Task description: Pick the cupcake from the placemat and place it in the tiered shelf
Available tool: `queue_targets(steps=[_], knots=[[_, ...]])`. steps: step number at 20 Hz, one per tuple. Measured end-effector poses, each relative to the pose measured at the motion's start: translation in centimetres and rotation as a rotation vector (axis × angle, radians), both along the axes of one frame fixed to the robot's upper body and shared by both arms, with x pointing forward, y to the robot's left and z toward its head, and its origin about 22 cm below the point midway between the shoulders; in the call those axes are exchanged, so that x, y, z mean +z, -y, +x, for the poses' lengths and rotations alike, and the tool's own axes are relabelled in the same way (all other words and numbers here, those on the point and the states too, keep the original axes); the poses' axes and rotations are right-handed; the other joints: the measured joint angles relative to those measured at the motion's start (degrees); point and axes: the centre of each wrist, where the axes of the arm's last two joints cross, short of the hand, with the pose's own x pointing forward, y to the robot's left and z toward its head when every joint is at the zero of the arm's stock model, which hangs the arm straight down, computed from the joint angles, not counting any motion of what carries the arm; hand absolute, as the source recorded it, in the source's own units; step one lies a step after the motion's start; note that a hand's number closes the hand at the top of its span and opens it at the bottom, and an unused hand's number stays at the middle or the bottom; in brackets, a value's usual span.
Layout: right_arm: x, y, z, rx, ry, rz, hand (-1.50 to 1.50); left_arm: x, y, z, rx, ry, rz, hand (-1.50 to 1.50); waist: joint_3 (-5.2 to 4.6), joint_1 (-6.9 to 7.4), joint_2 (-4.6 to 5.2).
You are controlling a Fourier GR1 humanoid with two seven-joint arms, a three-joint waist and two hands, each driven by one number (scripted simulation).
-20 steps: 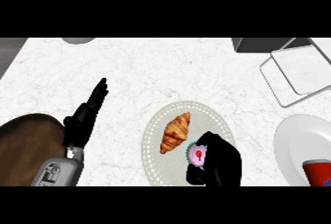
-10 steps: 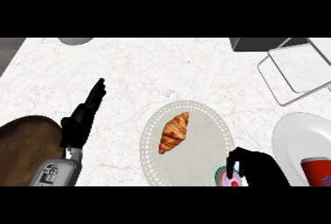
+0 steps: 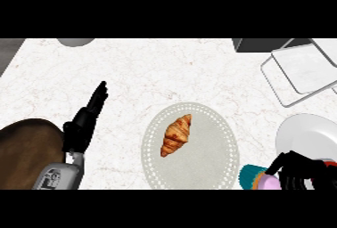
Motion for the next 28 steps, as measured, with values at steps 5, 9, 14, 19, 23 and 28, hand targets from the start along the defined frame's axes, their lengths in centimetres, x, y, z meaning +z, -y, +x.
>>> queue_targets(steps=[5, 9, 14, 19, 23, 28], knots=[[2.9, 2.5, -0.1, -0.097, 0.082, 0.032, 1.50, 0.0, 0.1, 0.4, -0.001, -0.001, 0.002, 0.00, -0.04, 0.04, 0.00], [5.6, 4.5, 0.5, -0.191, 0.160, -0.005, 1.50, 0.1, 0.4, 0.1, -0.006, -0.003, 0.004, 0.00, -0.06, 0.30, -0.01], [9.5, 5.9, 0.6, -0.283, 0.262, 0.012, 1.50, 0.4, 0.9, 0.2, -0.010, -0.004, 0.006, 0.00, -0.08, 0.45, -0.03], [13.6, 6.9, 1.1, -0.360, 0.362, -0.004, 1.50, 0.6, 0.3, 0.3, -0.020, 0.003, 0.007, 0.00, -0.10, 1.02, 0.06], [16.2, 8.1, 2.4, -0.402, 0.395, -0.008, 1.50, 0.5, 0.3, 0.7, -0.024, -0.001, 0.005, 0.00, -0.09, 1.21, 0.14], [18.5, 9.7, 4.4, -0.457, 0.433, -0.008, 1.50, 0.5, 0.9, 0.6, -0.028, -0.001, 0.006, 0.00, -0.08, 1.46, 0.21]])
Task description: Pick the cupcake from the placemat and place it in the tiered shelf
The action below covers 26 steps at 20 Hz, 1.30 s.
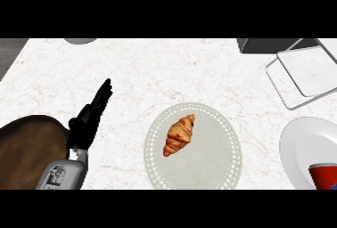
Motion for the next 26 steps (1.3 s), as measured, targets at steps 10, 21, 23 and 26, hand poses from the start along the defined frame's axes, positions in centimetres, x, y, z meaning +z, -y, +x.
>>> queue_targets(steps=[10, 21, 23, 26], knots=[[2.2, 2.3, 4.6, -0.068, 0.074, -0.036, 1.50, 0.0, 0.1, 0.6, -0.008, 0.001, -0.002, 0.00, 0.01, 0.17, 0.07], [0.7, 4.0, 10.0, -0.127, 0.126, -0.178, 1.50, -0.1, 0.0, 0.1, -0.011, 0.003, 0.000, 0.00, 0.01, 0.56, 0.20], [0.2, 3.9, 11.0, -0.122, 0.149, -0.222, 1.50, -0.1, -0.1, 0.3, -0.011, 0.001, -0.001, 0.00, 0.01, 0.62, 0.22], [-0.9, 4.1, 12.9, -0.104, 0.172, -0.240, 1.50, 0.0, 0.3, 0.2, -0.011, 0.003, 0.000, 0.00, 0.03, 0.68, 0.21]])
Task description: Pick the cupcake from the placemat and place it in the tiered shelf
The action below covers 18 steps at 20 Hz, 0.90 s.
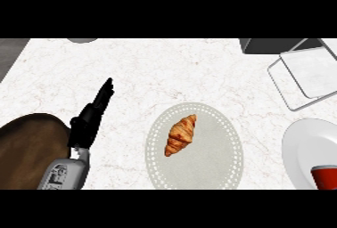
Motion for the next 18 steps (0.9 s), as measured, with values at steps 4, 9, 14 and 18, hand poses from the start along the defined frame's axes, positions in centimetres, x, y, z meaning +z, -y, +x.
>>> queue_targets(steps=[4, 9, 14, 18], knots=[[-1.8, 0.5, 2.0, 0.013, 0.037, 0.075, 1.50, -0.1, -0.1, 0.0, 0.000, 0.006, 0.002, 0.00, 0.04, 0.01, 0.01], [-2.4, 1.4, 3.6, 0.096, 0.096, 0.237, 1.50, 0.3, 0.1, -0.1, 0.003, 0.003, -0.002, 0.00, 0.03, 0.00, -0.04], [-3.0, 3.0, 5.1, 0.124, 0.107, 0.276, 1.50, 0.3, 0.1, -0.1, 0.003, -0.002, 0.000, 0.00, 0.01, -0.17, -0.04], [-3.3, 4.7, 5.8, 0.133, 0.116, 0.287, 1.50, 0.2, -0.3, -0.2, 0.000, 0.000, -0.005, 0.00, 0.02, -0.15, -0.02]])
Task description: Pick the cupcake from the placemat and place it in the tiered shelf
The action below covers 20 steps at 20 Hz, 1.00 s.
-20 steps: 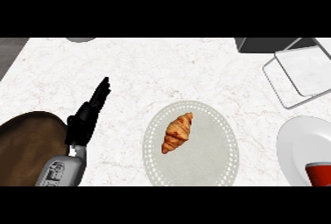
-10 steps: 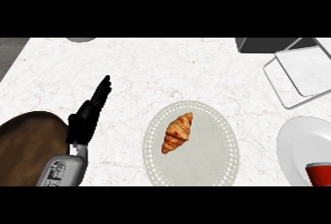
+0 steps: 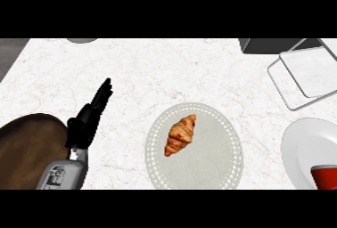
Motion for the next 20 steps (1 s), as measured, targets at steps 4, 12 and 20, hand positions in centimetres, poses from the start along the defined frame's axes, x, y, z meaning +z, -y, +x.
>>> queue_targets(steps=[4, 12, 20], knots=[[-1.0, 1.5, -0.1, -0.190, -0.073, -0.061, -1.50, -0.1, -0.5, 0.0, 0.002, -0.002, 0.000, 0.00, -0.05, 0.12, 0.09], [-2.5, 3.6, -0.4, -0.277, -0.113, 0.001, -1.50, -0.3, 0.0, -0.1, 0.003, 0.000, 0.005, 0.00, -0.01, -0.32, -0.11], [0.1, 4.3, -0.7, -0.177, -0.077, 0.139, -1.50, 0.1, 0.0, -0.3, 0.004, 0.000, 0.004, 0.00, -0.01, -0.27, -0.13]])
